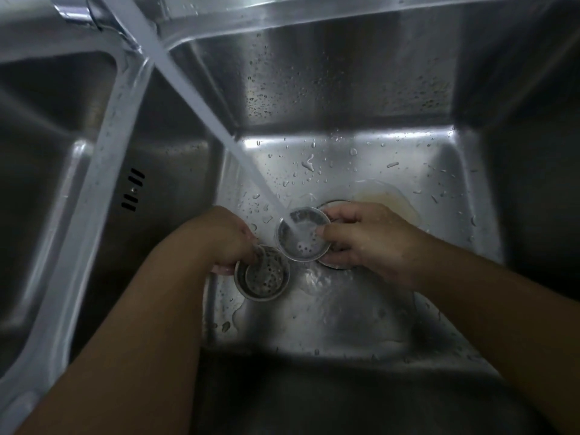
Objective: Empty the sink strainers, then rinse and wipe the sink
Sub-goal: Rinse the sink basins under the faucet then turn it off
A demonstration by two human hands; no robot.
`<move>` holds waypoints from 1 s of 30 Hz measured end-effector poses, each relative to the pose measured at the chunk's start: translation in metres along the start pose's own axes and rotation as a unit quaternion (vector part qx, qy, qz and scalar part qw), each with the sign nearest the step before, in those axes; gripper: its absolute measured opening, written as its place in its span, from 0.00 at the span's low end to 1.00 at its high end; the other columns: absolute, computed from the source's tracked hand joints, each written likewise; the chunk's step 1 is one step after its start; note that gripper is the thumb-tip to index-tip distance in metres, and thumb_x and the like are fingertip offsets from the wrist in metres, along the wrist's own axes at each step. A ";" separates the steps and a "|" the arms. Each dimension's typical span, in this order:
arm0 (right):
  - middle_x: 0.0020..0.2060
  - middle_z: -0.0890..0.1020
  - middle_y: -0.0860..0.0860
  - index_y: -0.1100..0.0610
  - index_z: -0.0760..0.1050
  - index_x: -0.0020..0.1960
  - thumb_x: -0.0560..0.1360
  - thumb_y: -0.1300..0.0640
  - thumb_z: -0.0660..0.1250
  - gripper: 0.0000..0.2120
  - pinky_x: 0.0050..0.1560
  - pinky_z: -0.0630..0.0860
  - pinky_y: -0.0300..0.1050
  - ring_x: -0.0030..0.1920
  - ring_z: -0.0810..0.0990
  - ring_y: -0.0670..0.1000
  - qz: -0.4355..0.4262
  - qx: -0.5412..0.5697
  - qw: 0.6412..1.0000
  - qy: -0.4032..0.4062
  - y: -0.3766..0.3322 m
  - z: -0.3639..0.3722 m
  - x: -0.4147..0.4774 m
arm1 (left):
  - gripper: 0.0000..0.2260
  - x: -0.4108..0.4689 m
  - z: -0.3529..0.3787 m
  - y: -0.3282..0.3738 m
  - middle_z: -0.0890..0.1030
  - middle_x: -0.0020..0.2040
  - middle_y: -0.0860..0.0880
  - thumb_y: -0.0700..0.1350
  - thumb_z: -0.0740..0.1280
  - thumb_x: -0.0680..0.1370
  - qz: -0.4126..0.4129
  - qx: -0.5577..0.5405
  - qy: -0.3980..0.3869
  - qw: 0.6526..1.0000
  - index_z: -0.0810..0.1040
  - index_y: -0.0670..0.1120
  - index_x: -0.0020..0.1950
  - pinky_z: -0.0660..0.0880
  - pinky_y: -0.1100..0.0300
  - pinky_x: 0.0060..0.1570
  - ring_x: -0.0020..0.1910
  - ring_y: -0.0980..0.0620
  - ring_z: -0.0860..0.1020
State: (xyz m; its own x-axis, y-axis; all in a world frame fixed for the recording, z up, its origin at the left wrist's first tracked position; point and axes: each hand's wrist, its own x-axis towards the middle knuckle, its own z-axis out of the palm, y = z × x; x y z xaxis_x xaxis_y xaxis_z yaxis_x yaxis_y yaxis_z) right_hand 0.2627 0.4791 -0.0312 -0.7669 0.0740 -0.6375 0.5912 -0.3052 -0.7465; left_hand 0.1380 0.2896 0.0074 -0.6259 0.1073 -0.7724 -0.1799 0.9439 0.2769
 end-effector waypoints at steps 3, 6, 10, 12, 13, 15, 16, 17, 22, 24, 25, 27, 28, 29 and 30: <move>0.49 0.88 0.58 0.57 0.84 0.58 0.77 0.67 0.71 0.12 0.53 0.85 0.55 0.49 0.88 0.57 0.002 -0.043 0.999 -0.024 -0.010 -0.007 -0.001 | 0.09 0.003 0.000 0.001 0.81 0.35 0.47 0.35 0.75 0.74 0.027 0.002 0.030 0.999 0.81 0.46 0.39 0.84 0.56 0.39 0.33 0.49 0.81; 0.49 0.88 0.54 0.53 0.84 0.56 0.75 0.67 0.71 0.13 0.47 0.86 0.50 0.47 0.89 0.54 -0.004 -0.155 0.987 -0.053 -0.029 -0.032 -0.009 | 0.08 0.004 0.003 0.006 0.83 0.38 0.46 0.35 0.76 0.74 0.058 -0.055 0.061 0.995 0.82 0.46 0.40 0.86 0.52 0.44 0.38 0.48 0.85; 0.47 0.88 0.49 0.48 0.85 0.51 0.73 0.64 0.74 0.13 0.39 0.83 0.41 0.44 0.88 0.49 0.048 -0.285 0.951 -0.114 -0.043 -0.055 -0.022 | 0.06 -0.001 0.015 0.020 0.86 0.41 0.38 0.33 0.80 0.69 0.095 -0.138 0.049 0.985 0.86 0.38 0.43 0.84 0.58 0.35 0.37 0.44 0.87; 0.49 0.86 0.51 0.48 0.85 0.52 0.73 0.63 0.75 0.12 0.36 0.82 0.39 0.43 0.88 0.51 0.092 -0.336 0.928 -0.136 -0.039 -0.051 -0.023 | 0.07 -0.004 0.022 0.026 0.86 0.40 0.39 0.32 0.80 0.68 0.103 -0.162 0.023 0.981 0.85 0.38 0.42 0.83 0.58 0.34 0.38 0.43 0.87; 0.50 0.85 0.51 0.48 0.84 0.52 0.73 0.63 0.76 0.12 0.37 0.82 0.39 0.44 0.87 0.52 0.110 -0.361 0.914 -0.145 -0.036 -0.047 -0.023 | 0.06 -0.004 0.025 0.028 0.86 0.39 0.40 0.32 0.80 0.68 0.106 -0.170 0.015 0.980 0.86 0.39 0.40 0.83 0.59 0.33 0.37 0.44 0.87; 0.52 0.82 0.50 0.46 0.82 0.51 0.75 0.62 0.75 0.12 0.38 0.83 0.39 0.47 0.85 0.52 0.129 -0.405 0.890 -0.163 -0.031 -0.040 -0.021 | 0.08 -0.005 0.027 0.030 0.86 0.38 0.41 0.31 0.79 0.69 0.108 -0.182 0.011 0.977 0.85 0.42 0.36 0.82 0.60 0.33 0.36 0.46 0.85; 0.52 0.81 0.50 0.45 0.81 0.50 0.75 0.62 0.75 0.12 0.38 0.83 0.40 0.47 0.85 0.52 0.135 -0.417 0.883 -0.170 -0.029 -0.037 -0.020 | 0.09 -0.004 0.027 0.030 0.86 0.37 0.41 0.30 0.78 0.69 0.106 -0.188 0.012 0.976 0.85 0.43 0.34 0.82 0.60 0.33 0.35 0.47 0.85; 0.52 0.81 0.50 0.45 0.81 0.50 0.75 0.62 0.75 0.12 0.40 0.84 0.41 0.47 0.85 0.52 0.140 -0.425 0.877 -0.175 -0.027 -0.035 -0.020 | 0.10 -0.003 0.026 0.030 0.86 0.37 0.41 0.30 0.78 0.68 0.103 -0.192 0.011 0.976 0.85 0.44 0.33 0.82 0.60 0.33 0.35 0.47 0.85; 0.50 0.82 0.48 0.46 0.81 0.51 0.74 0.62 0.76 0.13 0.38 0.82 0.38 0.45 0.84 0.49 0.154 -0.456 0.853 -0.204 -0.019 -0.030 -0.019 | 0.08 -0.002 0.025 0.028 0.87 0.38 0.42 0.33 0.80 0.68 0.097 -0.183 -0.006 0.978 0.86 0.44 0.36 0.82 0.60 0.34 0.36 0.48 0.85; 0.51 0.81 0.48 0.47 0.81 0.57 0.73 0.62 0.77 0.16 0.43 0.85 0.42 0.47 0.84 0.49 0.151 -0.473 0.841 -0.215 -0.017 -0.028 -0.020 | 0.08 -0.003 0.024 0.028 0.86 0.37 0.44 0.34 0.80 0.68 0.096 -0.179 -0.015 0.979 0.86 0.45 0.35 0.81 0.62 0.33 0.34 0.51 0.84; 0.53 0.80 0.49 0.49 0.81 0.60 0.73 0.62 0.77 0.18 0.46 0.86 0.44 0.49 0.84 0.51 0.160 -0.465 0.842 -0.222 -0.016 -0.027 -0.021 | 0.08 -0.003 0.025 0.028 0.86 0.36 0.45 0.34 0.80 0.68 0.097 -0.175 -0.020 0.980 0.86 0.46 0.35 0.81 0.62 0.33 0.33 0.52 0.84; 0.55 0.80 0.51 0.50 0.79 0.64 0.73 0.61 0.77 0.21 0.47 0.85 0.44 0.51 0.84 0.53 0.188 -0.435 0.847 -0.243 -0.015 -0.027 -0.022 | 0.06 -0.003 0.025 0.027 0.86 0.36 0.46 0.35 0.80 0.68 0.102 -0.164 -0.031 0.981 0.87 0.45 0.37 0.80 0.62 0.34 0.34 0.54 0.83; 0.56 0.81 0.52 0.50 0.78 0.66 0.73 0.60 0.78 0.22 0.46 0.85 0.43 0.51 0.83 0.52 0.201 -0.425 0.846 -0.254 -0.016 -0.028 -0.023 | 0.06 -0.002 0.025 0.026 0.86 0.37 0.45 0.35 0.79 0.69 0.106 -0.159 -0.036 0.981 0.87 0.45 0.39 0.81 0.62 0.36 0.35 0.53 0.83; 0.56 0.81 0.51 0.51 0.77 0.67 0.74 0.58 0.77 0.23 0.43 0.84 0.41 0.51 0.83 0.50 0.211 -0.418 0.844 -0.262 -0.017 -0.030 -0.024 | 0.05 -0.002 0.025 0.025 0.86 0.39 0.44 0.36 0.79 0.70 0.110 -0.152 -0.042 0.981 0.87 0.44 0.41 0.81 0.61 0.37 0.37 0.51 0.84; 0.55 0.82 0.51 0.52 0.78 0.66 0.75 0.55 0.76 0.21 0.42 0.83 0.40 0.50 0.83 0.49 0.220 -0.410 0.846 -0.261 -0.019 -0.033 -0.025 | 0.05 -0.002 0.025 0.024 0.87 0.41 0.43 0.36 0.79 0.70 0.114 -0.137 -0.049 0.983 0.87 0.43 0.43 0.82 0.60 0.38 0.39 0.49 0.85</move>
State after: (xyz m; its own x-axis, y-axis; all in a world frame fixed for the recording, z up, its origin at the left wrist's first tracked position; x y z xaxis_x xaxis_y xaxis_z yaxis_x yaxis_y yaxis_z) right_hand 0.2785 0.5147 -0.0076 -0.3065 -0.3698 -0.8771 0.6584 0.5832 -0.4759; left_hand 0.1540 0.3193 0.0014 -0.6006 0.3475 -0.7201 -0.2497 0.7741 0.5817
